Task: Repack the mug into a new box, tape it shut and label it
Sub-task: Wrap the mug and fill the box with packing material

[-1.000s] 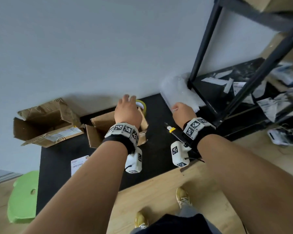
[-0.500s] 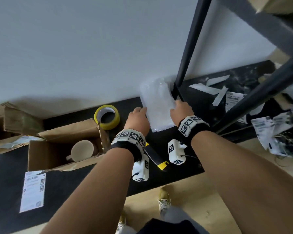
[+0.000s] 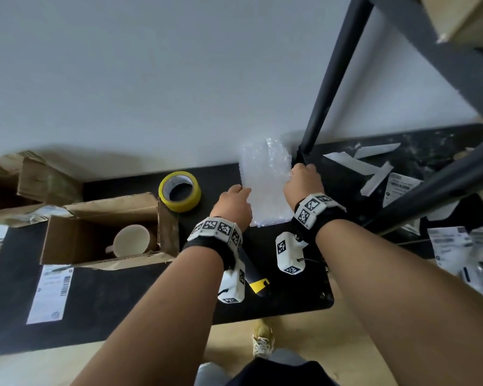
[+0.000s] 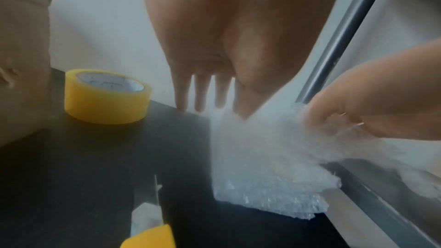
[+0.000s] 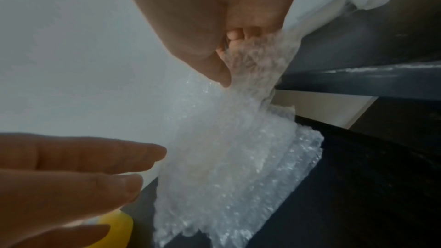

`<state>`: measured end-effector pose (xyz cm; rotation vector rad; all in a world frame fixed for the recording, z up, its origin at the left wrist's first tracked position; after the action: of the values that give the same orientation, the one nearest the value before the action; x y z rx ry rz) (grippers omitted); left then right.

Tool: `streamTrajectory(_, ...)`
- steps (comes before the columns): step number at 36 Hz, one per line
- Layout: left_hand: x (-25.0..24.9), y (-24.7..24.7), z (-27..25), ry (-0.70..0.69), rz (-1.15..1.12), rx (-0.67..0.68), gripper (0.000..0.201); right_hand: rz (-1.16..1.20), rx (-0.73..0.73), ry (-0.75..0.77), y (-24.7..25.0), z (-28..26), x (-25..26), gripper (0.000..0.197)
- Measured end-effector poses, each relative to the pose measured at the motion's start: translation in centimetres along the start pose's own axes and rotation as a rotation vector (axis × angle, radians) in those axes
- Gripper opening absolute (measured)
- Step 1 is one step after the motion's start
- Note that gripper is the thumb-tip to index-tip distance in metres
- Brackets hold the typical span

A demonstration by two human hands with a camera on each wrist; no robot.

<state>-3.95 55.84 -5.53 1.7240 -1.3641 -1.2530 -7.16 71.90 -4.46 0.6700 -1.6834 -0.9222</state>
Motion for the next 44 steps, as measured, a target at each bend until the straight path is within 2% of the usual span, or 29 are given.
streamTrajectory(4, -0.2, 2.5, -0.4, 0.041, -0.056, -0.079, 0.046, 0.125, -0.009, 0.072, 1.4, -0.3, 1.6, 0.025)
streamTrajectory(8, -0.1, 5.9, -0.9, 0.114, -0.176, -0.174, 0.053, 0.185, 0.0, 0.155, 3.0, -1.0, 3.4, 0.024)
streamTrajectory(14, 1.7, 11.3, -2.2, 0.171, -0.392, -0.368, 0.085, 0.243, -0.009, 0.27, 4.7, -2.8, 7.1, 0.012)
streamTrajectory(17, 3.2, 13.5, -3.3, 0.184, -0.456, -0.393, 0.095, 0.298, 0.001, 0.3, 5.0, -3.7, 9.1, 0.013)
streamTrajectory(21, 5.4, 15.2, -4.4, 0.157, -0.564, -0.34, 0.106, 0.335, 0.016, 0.348, 4.7, -5.0, 12.0, 0.013)
streamTrajectory(23, 6.8, 15.8, -5.1, 0.152, -0.605, -0.353, 0.096, 0.336, 0.027, 0.369, 4.4, -5.7, 13.4, 0.013)
streamTrajectory(27, 10.3, 16.3, -6.6, 0.134, -0.705, -0.412, 0.036, 0.35, 0.022, 0.39, 3.5, -7.1, 16.2, 0.01)
streamTrajectory(29, 12.1, 16.5, -7.5, 0.125, -0.805, -0.423, 0.01, 0.371, 0.021, 0.356, 2.9, -7.7, 17.2, 0.02)
streamTrajectory(34, 16.6, 17.3, -9.6, 0.204, -1.117, -0.407, 0.011, 0.422, 0.056, 0.241, 1.1, -9.7, 19.6, 0.052)
streamTrajectory(35, 17.5, 17.3, -10.0, 0.224, -1.14, -0.396, 0.007, 0.424, 0.081, 0.235, 0.7, -10.2, 20.1, 0.056)
streamTrajectory(36, 18.5, 17.2, -10.5, 0.249, -1.114, -0.387, 0.012, 0.424, 0.103, 0.232, 0.2, -10.7, 20.6, 0.059)
streamTrajectory(39, 21.0, 17.3, -12.0, 0.356, -1.059, -0.309, 0.018, 0.422, 0.141, 0.24, -0.9, -12.2, 22.2, 0.057)
streamTrajectory(42, 22.9, 17.0, -13.1, 0.441, -1.001, -0.126, 0.023, 0.39, 0.123, 0.291, -2.1, -13.3, 23.7, 0.048)
streamTrajectory(43, 23.5, 16.9, -13.5, 0.446, -0.897, -0.097, 0.025, 0.379, 0.106, 0.306, -2.5, -13.6, 24.1, 0.045)
streamTrajectory(44, 24.0, 16.9, -13.7, 0.467, -0.845, -0.13, 0.023, 0.369, 0.093, 0.317, -2.9, -13.9, 24.5, 0.043)
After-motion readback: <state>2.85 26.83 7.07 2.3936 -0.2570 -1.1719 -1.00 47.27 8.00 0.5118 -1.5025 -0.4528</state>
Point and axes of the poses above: each hand's wrist, its own z-axis towards the middle knuckle, its own y-axis out of the back of the hand, x = y × z, the point moved 2 cm from there along z, towards the middle knuckle, and after that the axes turned 7 degrees about z, right-handed, at the moved point
